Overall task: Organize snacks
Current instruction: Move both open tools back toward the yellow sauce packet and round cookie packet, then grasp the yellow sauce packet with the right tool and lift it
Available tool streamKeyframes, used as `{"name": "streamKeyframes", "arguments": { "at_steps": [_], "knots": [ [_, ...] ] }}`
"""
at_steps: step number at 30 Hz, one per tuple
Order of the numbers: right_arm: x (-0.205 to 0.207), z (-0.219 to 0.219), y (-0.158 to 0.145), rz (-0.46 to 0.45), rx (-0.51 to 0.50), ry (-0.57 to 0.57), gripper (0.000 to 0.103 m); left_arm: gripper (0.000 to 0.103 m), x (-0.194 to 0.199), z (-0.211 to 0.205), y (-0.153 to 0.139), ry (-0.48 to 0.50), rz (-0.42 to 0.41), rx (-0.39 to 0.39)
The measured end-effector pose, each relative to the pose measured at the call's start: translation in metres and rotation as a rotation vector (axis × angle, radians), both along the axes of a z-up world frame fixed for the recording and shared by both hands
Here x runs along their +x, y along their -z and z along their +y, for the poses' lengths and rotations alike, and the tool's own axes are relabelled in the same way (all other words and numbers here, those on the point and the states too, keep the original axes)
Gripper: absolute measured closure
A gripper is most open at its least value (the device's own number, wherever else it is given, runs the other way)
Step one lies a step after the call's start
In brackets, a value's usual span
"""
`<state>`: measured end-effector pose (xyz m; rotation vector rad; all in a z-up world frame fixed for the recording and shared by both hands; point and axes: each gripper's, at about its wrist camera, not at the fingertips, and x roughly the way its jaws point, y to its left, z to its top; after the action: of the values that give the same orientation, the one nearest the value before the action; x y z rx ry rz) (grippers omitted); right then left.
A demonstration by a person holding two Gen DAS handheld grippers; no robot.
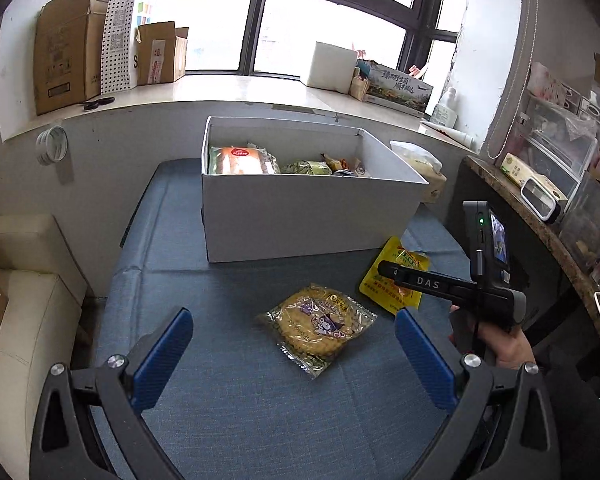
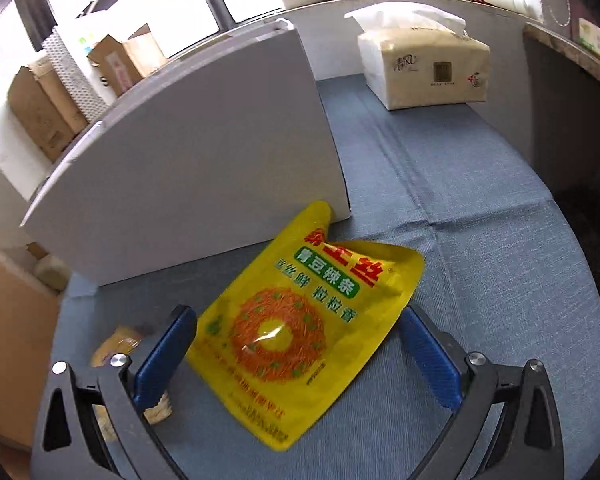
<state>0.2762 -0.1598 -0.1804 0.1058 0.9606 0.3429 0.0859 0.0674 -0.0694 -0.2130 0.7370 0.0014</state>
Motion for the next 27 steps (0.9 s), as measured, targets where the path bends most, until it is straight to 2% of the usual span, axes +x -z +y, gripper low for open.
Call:
{"name": "streamKeyframes", "arguments": {
  "at_steps": [4,6,7,9,11,12,13,14,15,19,22,25,26,27],
  "knots": [
    [0.006,0.008,0.003,-0.028,-0.064,0.035,0.000,0.000,0.000,0.008,0.006,-0.021,0.014,-0.024],
    [0.006,0.006,0.001,-0.028,-0.071,0.052,0.007,0.000,-0.001,0.011,0.007,-0.024,0.013,-0.037],
    [0.004,0.006,0.000,-0.036,-0.093,0.052,0.019,0.000,-0.001,0.011,0.008,-0.027,0.012,-0.037],
    [-0.001,0.002,-0.001,-0.037,-0.088,0.044,0.027,0.000,-0.001,0.011,0.009,-0.025,0.014,-0.041],
    [-0.008,-0.008,-0.007,-0.017,-0.036,0.058,0.045,0.000,0.000,0.010,0.010,-0.025,0.015,-0.038],
    [-0.012,-0.012,-0.012,-0.015,-0.028,0.072,0.045,0.000,0.000,0.010,0.011,-0.022,0.015,-0.040],
    [-0.016,-0.017,-0.016,-0.026,-0.022,0.083,0.037,0.000,0.000,0.010,0.011,-0.019,0.017,-0.042],
    [-0.018,-0.021,-0.017,-0.032,-0.016,0.087,0.016,0.000,0.001,0.009,0.011,-0.019,0.018,-0.041],
    [-0.018,-0.023,-0.016,-0.026,-0.002,0.078,0.009,0.000,0.002,0.008,0.011,-0.016,0.019,-0.040],
    [-0.011,-0.028,-0.003,0.015,0.100,0.025,0.009,0.000,0.003,0.003,0.012,-0.005,0.019,-0.033],
    [-0.004,-0.017,0.000,-0.022,0.053,-0.027,0.007,0.000,0.004,0.001,0.013,-0.005,0.029,-0.023],
    [-0.001,-0.012,-0.001,-0.051,0.056,-0.056,0.007,0.000,0.004,0.002,0.015,-0.011,0.032,-0.024],
    [0.001,-0.010,-0.001,-0.048,0.058,-0.066,0.015,0.000,0.005,0.003,0.016,-0.015,0.036,-0.024],
    [0.002,-0.010,-0.001,-0.051,0.049,-0.068,0.029,0.000,0.006,0.003,0.017,-0.017,0.041,-0.023]
  ]
}}
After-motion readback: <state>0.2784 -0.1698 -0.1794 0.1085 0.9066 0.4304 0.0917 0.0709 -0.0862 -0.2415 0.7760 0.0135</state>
